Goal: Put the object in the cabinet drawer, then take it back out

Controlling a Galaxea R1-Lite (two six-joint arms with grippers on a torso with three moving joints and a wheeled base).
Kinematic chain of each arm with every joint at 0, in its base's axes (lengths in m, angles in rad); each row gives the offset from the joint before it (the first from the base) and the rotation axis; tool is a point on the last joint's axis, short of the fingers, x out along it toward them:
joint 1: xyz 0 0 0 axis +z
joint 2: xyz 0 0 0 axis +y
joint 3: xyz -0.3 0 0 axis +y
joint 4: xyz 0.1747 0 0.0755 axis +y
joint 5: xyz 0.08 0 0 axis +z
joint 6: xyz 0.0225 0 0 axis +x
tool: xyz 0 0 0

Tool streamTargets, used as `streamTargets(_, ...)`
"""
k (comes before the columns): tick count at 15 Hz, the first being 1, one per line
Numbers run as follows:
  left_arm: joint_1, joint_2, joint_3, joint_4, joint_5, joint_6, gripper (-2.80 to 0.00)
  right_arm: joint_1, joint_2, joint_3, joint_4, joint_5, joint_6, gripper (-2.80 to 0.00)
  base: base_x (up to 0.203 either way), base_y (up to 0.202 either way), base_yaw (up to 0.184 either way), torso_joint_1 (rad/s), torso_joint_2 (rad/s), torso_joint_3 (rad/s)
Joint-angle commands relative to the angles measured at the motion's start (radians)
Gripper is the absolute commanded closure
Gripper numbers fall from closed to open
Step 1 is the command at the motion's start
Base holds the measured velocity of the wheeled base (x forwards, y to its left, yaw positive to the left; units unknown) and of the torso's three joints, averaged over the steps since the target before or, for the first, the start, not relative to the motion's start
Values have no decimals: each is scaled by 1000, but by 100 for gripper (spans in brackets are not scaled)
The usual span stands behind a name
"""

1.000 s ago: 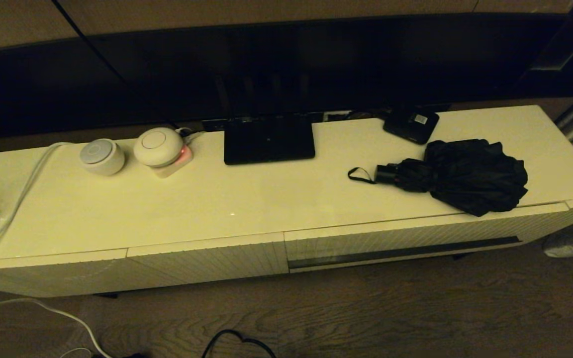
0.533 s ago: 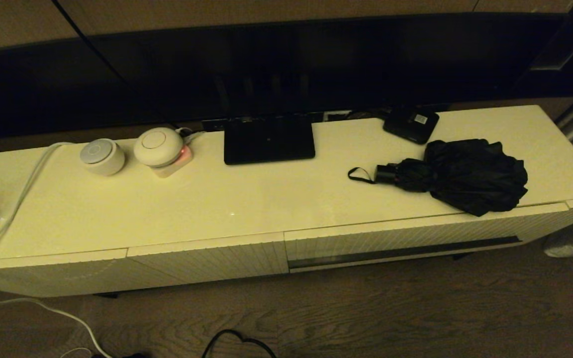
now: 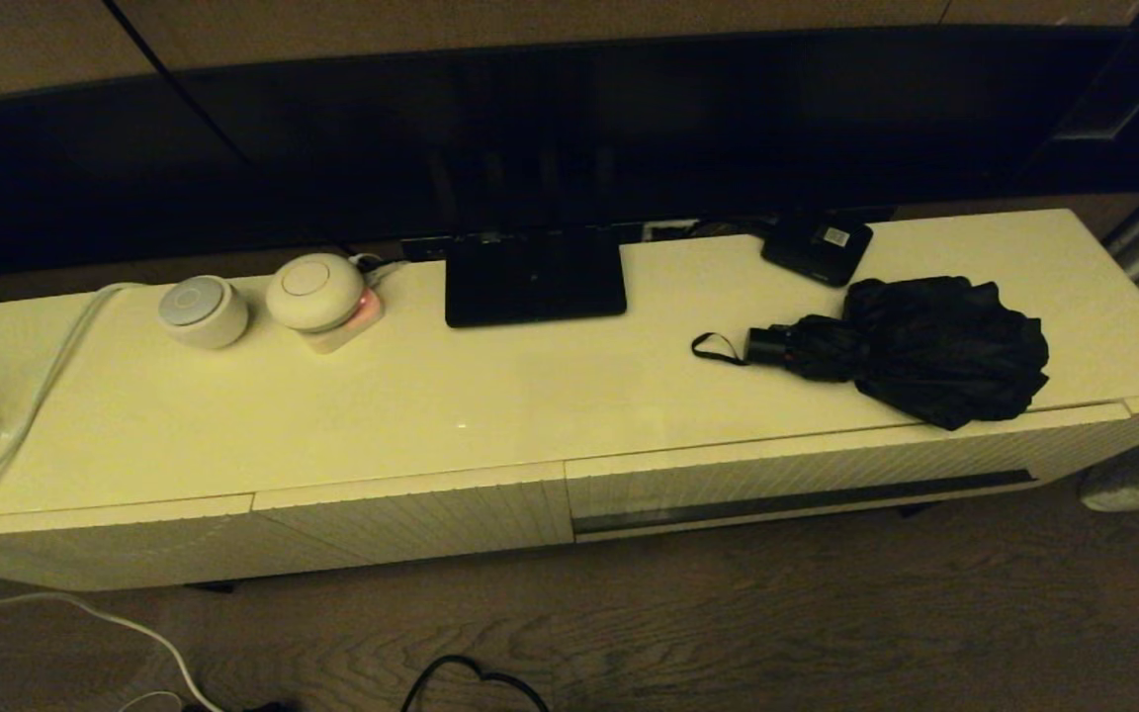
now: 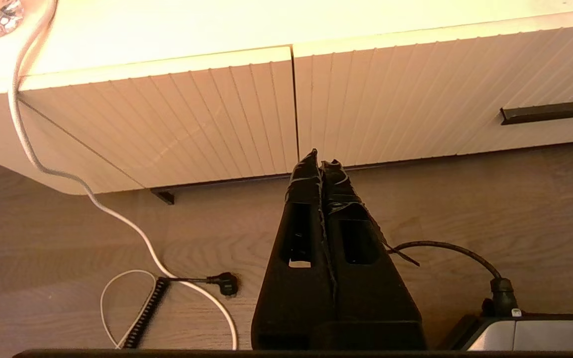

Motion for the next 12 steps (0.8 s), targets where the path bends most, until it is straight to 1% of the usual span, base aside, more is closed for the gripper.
streamTargets(1,0,0,3,0,0,0,0,1,1,4,5,-5,9,0,0,0,0,0,0,0)
streamTargets(12,0,0,3,0,0,0,0,1,2,4,7,-5,6,0,0,0,0,0,0,0)
